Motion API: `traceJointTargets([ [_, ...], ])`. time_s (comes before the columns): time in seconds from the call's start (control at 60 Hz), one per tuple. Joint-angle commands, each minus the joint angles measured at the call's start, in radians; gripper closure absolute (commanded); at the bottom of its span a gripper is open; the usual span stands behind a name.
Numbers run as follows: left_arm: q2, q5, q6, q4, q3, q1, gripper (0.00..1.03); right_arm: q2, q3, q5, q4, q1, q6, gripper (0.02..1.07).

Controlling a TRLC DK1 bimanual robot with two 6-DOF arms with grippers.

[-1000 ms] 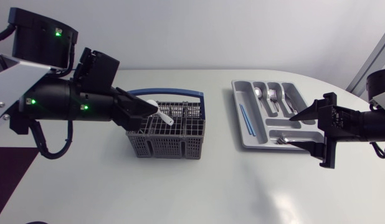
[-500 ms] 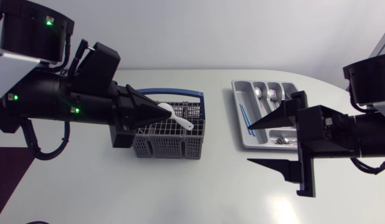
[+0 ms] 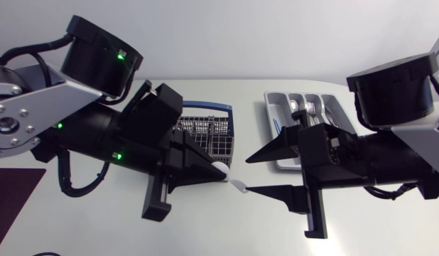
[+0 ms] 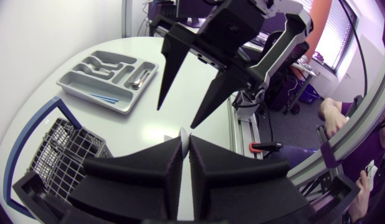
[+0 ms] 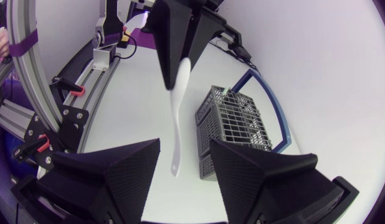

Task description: Unload the cutlery basket into the drawer organizer.

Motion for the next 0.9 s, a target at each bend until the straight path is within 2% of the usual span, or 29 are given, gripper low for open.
traceJointTargets([
  [0.0,0.035,0.015,0.043,-0.014,0.043,-0.023,0.96,0.019,0.013,-0.002,0.024,0.012,0.035,0.62],
  [0.217,0.081,0.02,0.057,-0.023,0.083,-0.028,0.96,0.039,0.005,-0.029,0.028,0.017,0.041,0.74],
  [0.45,0.104,0.021,0.063,-0.021,0.096,-0.029,0.96,0.048,-0.013,-0.038,0.047,0.023,0.042,0.74],
  [0.583,0.113,0.021,0.063,-0.021,0.099,-0.031,0.96,0.049,-0.021,-0.046,0.054,0.023,0.041,0.84],
  [0.883,0.119,0.023,0.06,-0.021,0.115,-0.037,0.96,0.037,-0.063,-0.051,0.062,0.02,0.038,0.84],
])
